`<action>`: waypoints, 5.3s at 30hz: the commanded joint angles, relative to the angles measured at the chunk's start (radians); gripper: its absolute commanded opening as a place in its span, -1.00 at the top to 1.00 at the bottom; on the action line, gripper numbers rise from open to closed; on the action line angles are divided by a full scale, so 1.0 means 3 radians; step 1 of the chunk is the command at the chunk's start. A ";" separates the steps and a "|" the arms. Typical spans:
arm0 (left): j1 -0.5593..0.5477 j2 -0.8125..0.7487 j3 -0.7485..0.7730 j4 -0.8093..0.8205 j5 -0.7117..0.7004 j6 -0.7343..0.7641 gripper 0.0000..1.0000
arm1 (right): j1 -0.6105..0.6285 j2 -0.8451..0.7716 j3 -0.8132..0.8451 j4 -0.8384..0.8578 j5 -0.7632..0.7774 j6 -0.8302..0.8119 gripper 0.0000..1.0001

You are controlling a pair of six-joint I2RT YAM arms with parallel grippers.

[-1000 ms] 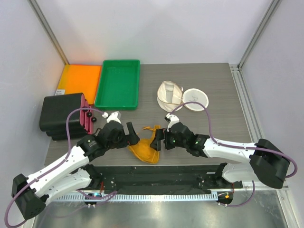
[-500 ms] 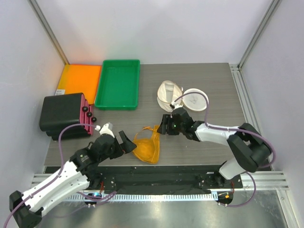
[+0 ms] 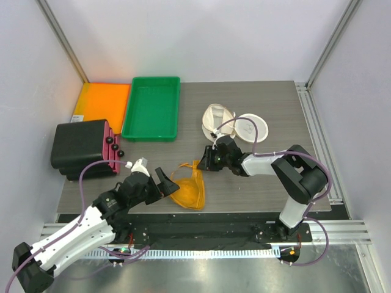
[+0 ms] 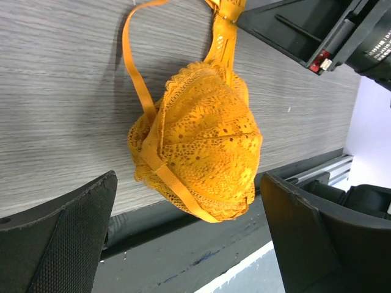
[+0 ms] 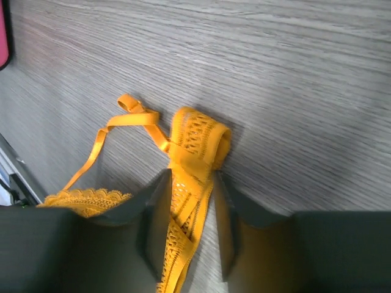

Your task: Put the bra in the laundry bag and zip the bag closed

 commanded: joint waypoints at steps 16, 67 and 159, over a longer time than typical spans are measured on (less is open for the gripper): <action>-0.0013 -0.0140 0.0103 -0.0175 0.0035 0.0073 -0.92 | 0.0018 -0.0561 -0.0194 0.0277 -0.0040 -0.0311 0.98; -0.0013 -0.0166 -0.0173 0.0233 0.0249 -0.0183 -0.99 | 0.0125 -0.0444 0.1028 -0.1196 0.1121 -0.1206 0.98; 0.0063 0.1838 0.0184 0.1702 0.0408 -0.0045 -0.42 | 0.0984 -0.1267 -0.0425 -0.0034 -0.0111 -0.0889 0.36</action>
